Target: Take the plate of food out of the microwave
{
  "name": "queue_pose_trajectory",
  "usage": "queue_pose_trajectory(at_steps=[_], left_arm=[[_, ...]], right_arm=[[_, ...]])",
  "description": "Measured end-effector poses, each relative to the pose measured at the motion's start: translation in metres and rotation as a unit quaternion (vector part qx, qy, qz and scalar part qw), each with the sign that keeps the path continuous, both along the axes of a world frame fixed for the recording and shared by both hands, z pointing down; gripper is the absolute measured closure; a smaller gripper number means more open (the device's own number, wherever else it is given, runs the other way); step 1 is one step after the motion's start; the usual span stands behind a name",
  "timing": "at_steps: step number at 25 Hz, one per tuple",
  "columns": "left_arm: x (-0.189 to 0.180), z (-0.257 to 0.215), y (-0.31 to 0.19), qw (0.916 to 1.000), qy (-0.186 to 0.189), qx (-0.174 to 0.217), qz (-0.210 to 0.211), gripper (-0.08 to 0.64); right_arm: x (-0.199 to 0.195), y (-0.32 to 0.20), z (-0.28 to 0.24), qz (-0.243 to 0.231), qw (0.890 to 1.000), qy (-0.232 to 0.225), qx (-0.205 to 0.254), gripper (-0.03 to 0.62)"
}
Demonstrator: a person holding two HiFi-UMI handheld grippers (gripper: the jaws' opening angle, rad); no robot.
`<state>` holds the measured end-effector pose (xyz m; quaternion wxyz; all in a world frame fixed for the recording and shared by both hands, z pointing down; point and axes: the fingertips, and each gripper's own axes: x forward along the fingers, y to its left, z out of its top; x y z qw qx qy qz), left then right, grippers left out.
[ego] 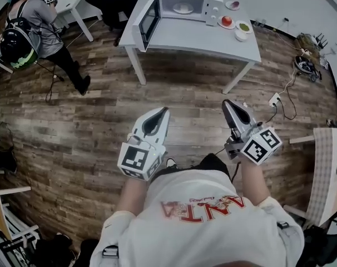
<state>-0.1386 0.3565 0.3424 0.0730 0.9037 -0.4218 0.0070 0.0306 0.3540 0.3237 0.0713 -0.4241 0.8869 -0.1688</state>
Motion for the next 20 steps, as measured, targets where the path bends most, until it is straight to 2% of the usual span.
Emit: queue_pose_trajectory(at_steps=[7, 14, 20], left_arm=[[-0.036, 0.007, -0.015, 0.9998, 0.018, -0.002, -0.007, 0.551], [-0.038, 0.011, -0.055, 0.9999, 0.01, -0.004, -0.01, 0.551], [-0.023, 0.009, -0.11, 0.9999, -0.002, -0.007, -0.015, 0.551]], right_arm=[[-0.034, -0.013, 0.0, -0.012, 0.999, 0.03, 0.002, 0.589], [-0.043, -0.058, 0.012, -0.026, 1.0, 0.018, -0.004, 0.589], [-0.022, -0.124, 0.014, -0.018, 1.0, -0.003, -0.002, 0.589]])
